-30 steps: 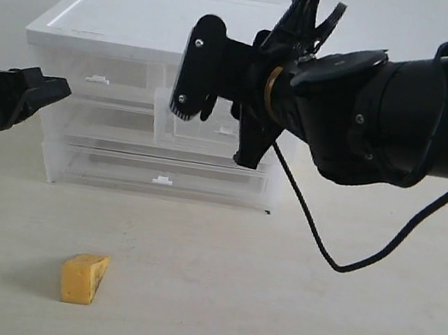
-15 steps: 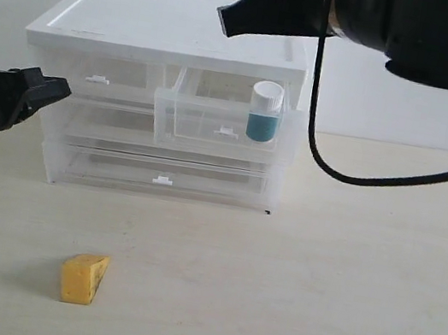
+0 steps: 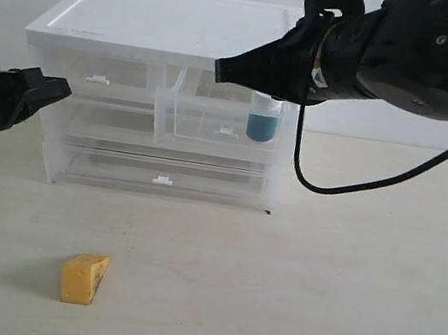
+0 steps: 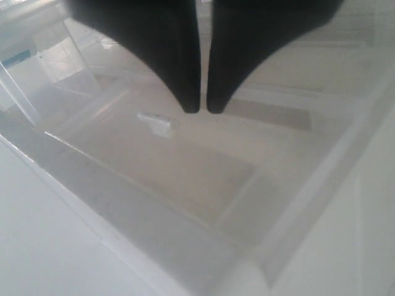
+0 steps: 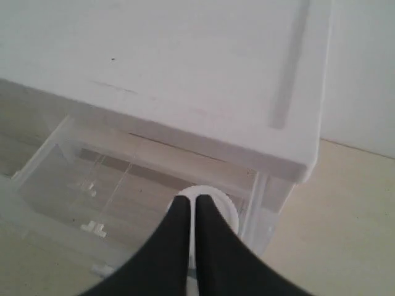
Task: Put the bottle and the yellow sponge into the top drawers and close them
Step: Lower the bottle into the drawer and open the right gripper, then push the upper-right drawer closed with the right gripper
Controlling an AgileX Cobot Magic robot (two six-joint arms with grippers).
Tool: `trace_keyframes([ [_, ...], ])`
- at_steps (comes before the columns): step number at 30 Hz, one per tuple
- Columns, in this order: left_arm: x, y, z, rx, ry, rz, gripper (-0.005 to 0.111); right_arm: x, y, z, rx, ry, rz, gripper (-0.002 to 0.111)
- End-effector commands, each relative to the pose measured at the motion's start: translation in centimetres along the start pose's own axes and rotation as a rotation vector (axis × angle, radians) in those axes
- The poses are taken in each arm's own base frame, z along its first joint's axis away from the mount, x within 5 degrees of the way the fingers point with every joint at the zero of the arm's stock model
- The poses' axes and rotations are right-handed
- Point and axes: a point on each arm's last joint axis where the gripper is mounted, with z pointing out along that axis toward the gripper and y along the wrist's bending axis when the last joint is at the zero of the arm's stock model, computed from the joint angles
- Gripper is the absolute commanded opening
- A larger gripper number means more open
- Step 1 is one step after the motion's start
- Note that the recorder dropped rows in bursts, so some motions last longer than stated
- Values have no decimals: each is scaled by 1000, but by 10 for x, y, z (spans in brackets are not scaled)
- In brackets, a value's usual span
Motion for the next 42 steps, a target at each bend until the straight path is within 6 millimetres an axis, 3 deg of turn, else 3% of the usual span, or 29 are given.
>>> trace_keyframes([
  [1, -1, 0, 1, 5, -6, 5, 4, 6, 0, 12, -8, 19, -14, 0],
  [6, -1, 0, 1, 5, -6, 5, 4, 17, 3, 25, -10, 53, -27, 0],
  [13, -2, 1, 1, 1, -8, 3, 4, 11, 19, 26, -175, -24, 84, 0],
  [21, -2, 1, 1, 0, -9, 2, 4, 18, 27, 33, -199, -6, 78, 0],
  [28, -2, 1, 1, -6, -17, 4, 4, -5, 52, 8, -409, -166, 103, 0],
  [31, -2, 1, 1, -6, -17, 7, 4, -8, 52, 3, -413, -171, 117, 0],
  [36, -3, 1, 1, -7, -18, 6, 4, 7, 52, 2, -235, -33, 21, 0],
  [42, -4, 2, 1, -11, -30, -2, 4, 25, 75, -15, -178, 114, -215, 0],
])
